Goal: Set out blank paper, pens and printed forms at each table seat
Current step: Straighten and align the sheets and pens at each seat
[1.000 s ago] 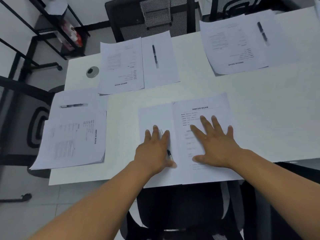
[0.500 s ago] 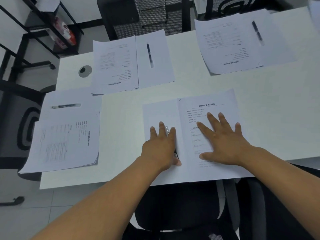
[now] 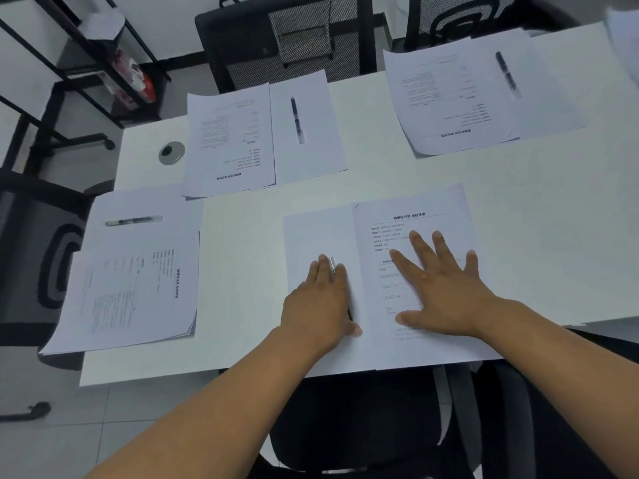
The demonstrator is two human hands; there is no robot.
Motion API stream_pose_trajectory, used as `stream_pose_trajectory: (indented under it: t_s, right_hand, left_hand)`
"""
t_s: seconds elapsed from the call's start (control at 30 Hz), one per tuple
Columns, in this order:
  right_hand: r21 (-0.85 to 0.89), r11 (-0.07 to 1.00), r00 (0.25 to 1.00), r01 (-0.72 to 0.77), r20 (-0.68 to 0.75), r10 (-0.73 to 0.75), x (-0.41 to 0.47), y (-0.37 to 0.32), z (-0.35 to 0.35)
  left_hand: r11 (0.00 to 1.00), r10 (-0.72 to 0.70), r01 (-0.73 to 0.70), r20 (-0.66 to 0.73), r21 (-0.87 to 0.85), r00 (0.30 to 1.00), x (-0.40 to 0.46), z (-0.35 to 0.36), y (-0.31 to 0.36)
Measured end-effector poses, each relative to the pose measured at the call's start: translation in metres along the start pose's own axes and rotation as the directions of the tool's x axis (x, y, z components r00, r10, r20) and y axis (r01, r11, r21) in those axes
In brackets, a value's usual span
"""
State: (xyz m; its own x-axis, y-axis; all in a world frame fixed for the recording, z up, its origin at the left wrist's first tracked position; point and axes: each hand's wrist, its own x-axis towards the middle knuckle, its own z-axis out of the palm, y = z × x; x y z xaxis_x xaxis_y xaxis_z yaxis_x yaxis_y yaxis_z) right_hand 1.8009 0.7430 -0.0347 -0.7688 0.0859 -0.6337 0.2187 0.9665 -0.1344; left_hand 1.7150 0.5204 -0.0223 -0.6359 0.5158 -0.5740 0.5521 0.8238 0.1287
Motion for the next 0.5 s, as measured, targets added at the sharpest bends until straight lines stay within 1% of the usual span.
stream_pose_trajectory:
  t_s: [0.17,0.5]
  right_hand:
    - [0.003,1.000,1.000,0.006,0.001,-0.006,0.001,0.001,0.001]
    - [0.007,1.000,1.000,0.021,0.009,-0.022,-0.004,0.007,0.001]
  left_hand:
    - [0.998,0.050,-0.050,-0.001,0.041,0.999,0.004,-0.007,-0.005]
    - [0.995,0.095,-0.095,0.015,0.037,0.995,0.007,-0.008,-0.016]
